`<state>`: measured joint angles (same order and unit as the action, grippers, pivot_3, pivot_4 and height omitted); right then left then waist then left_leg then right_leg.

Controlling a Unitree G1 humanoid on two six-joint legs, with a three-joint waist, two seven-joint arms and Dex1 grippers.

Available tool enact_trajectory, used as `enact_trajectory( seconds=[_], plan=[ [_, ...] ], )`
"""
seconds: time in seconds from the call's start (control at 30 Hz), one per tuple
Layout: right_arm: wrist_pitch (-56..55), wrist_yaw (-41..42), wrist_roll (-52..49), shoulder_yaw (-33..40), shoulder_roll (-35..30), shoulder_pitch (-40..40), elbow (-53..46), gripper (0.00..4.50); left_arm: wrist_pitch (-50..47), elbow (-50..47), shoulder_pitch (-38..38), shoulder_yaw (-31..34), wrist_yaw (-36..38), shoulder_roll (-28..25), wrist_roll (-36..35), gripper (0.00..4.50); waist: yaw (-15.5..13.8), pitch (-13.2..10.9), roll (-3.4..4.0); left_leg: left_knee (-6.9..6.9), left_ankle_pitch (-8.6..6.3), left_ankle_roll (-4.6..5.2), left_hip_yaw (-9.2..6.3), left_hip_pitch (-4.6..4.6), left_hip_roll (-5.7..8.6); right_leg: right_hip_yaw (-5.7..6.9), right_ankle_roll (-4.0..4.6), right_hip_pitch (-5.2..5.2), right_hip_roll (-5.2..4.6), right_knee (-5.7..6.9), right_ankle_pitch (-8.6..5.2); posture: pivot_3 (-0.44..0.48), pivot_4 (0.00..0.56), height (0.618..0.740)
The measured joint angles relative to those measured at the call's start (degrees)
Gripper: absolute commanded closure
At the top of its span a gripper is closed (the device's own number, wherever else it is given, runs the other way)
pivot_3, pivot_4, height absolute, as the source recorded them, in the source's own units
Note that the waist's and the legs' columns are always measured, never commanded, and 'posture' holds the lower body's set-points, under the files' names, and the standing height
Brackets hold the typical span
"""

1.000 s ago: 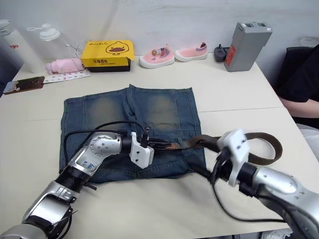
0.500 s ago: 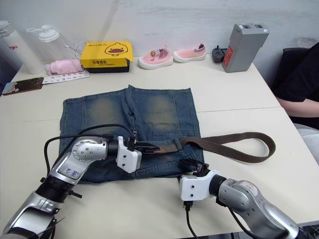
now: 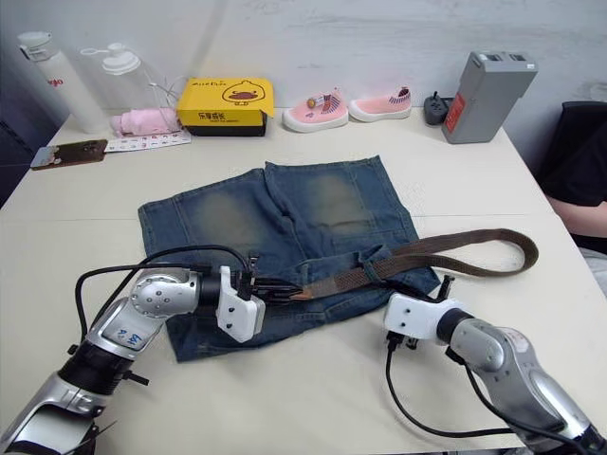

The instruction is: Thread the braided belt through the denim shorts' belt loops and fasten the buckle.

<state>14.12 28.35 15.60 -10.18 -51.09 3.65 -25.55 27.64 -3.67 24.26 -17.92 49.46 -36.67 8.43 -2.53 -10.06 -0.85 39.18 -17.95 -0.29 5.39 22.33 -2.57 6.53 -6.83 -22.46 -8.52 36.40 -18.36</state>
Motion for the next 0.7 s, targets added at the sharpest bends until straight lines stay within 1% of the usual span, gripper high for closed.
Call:
enact_trajectory(
  seconds=[0.17,0.23,0.27,0.43,0.47,0.63,0.67,0.7],
  plan=[
    [0.71,1.49,-0.36,1.22,1.10,0.32,-0.20,4.45,0.68,-0.12,0.01,0.01,-0.59,-0.43,0.42,4.50,-0.01,0.00,0.00,-0.01,0.00,0.00,0.03,0.01,0.01,0.03,0.00,-0.01,0.04,0.01,0.00,0.000,0.150,0.703],
    [2.19,1.99,-1.96,2.73,2.88,1.52,-1.47,3.60,0.83,-0.11,0.01,0.01,-1.18,-0.43,0.84,4.50,-0.03,0.00,0.00,-0.02,0.00,0.00,0.02,0.02,0.00,0.05,0.00,-0.01,0.06,0.05,0.00,0.000,0.150,0.703],
    [2.75,2.42,-2.96,3.99,3.33,2.15,-1.91,3.35,0.83,-0.11,0.00,0.02,-1.38,-0.43,0.92,4.50,-0.02,0.00,0.01,-0.02,0.00,0.00,0.02,0.03,0.00,0.05,0.00,-0.01,0.06,0.06,0.00,0.000,0.150,0.703],
    [4.61,4.79,-5.39,8.91,3.07,3.66,-3.38,1.13,0.88,-0.06,-0.32,0.14,-2.11,-0.53,1.04,4.50,0.21,0.00,0.00,-0.02,0.00,0.00,0.03,0.02,-0.03,0.05,0.00,-0.01,0.09,0.06,0.00,0.000,0.150,0.703],
    [6.18,5.92,-7.53,10.29,3.53,3.60,-4.09,0.71,1.08,-0.05,-0.39,0.17,-2.36,-0.53,1.13,4.50,0.27,0.00,0.00,-0.02,-0.01,0.00,0.02,0.02,-0.04,0.05,0.00,-0.02,0.09,0.06,0.00,0.000,0.150,0.703],
    [16.92,11.94,-21.92,15.99,7.09,3.00,-8.86,0.71,2.26,0.12,-1.21,1.22,-3.58,-0.79,1.88,4.50,0.77,-0.02,0.03,-0.04,-0.01,0.00,-0.04,0.05,-0.08,0.06,0.00,-0.03,0.13,0.10,0.00,0.000,0.150,0.703],
    [23.72,13.50,-30.49,19.44,9.10,0.13,-11.41,0.71,3.35,0.48,-1.11,1.51,-4.68,-0.79,2.82,4.50,1.23,-0.03,0.04,-0.04,-0.01,0.00,-0.08,0.02,-0.09,0.01,0.00,-0.05,0.12,0.10,0.00,0.000,0.150,0.703],
    [33.40,13.84,-41.63,24.51,10.68,-4.55,-14.09,0.71,5.15,1.69,-0.86,1.80,-6.41,-0.51,4.17,4.50,1.42,-0.03,0.05,-0.07,-0.01,0.01,-0.24,-0.06,-0.13,-0.06,0.00,-0.04,0.12,0.08,0.00,0.000,0.150,0.703]
  ],
)
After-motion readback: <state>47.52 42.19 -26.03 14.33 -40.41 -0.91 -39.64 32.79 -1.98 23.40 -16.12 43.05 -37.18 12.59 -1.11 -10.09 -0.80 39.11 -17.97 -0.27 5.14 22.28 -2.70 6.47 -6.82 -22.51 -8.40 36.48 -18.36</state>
